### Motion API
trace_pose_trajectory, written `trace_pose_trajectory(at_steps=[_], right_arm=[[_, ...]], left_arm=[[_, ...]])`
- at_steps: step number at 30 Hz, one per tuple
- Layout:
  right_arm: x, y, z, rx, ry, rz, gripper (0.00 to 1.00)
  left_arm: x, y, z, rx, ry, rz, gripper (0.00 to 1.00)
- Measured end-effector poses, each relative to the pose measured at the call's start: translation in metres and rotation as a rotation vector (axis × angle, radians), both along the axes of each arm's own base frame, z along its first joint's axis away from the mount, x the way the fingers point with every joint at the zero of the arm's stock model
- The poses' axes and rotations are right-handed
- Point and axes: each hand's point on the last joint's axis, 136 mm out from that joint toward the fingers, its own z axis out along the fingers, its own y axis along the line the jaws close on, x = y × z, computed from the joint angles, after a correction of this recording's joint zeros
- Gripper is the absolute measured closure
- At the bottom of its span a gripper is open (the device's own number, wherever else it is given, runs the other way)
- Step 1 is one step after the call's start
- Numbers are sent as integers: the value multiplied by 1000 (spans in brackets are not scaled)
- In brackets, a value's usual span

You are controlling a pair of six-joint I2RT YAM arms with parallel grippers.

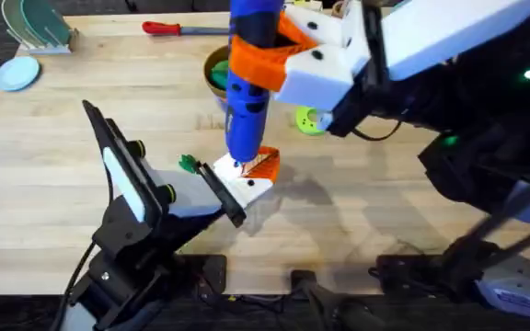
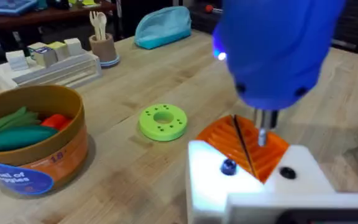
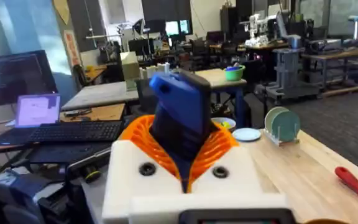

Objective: Pick up the gripper from the table and insert it into the empty holder that is missing its gripper. Then pick up a screw, insert it into the mounting hole, and use the screwdriver to tighten it. Finally, clean up the table by picking up the vegetable and placing it into the bucket.

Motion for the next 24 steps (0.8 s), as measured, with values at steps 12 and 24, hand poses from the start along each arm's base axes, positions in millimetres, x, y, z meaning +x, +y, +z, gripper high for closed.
trace_pose_trajectory(at_steps=[12, 24], right_arm=[[8, 0, -2, 2, 13, -35, 981], [14, 7, -13, -14, 40, -43, 981]], left_arm=[[0, 0, 0, 0, 0, 0, 987], [0, 0, 0, 0, 0, 0, 987]])
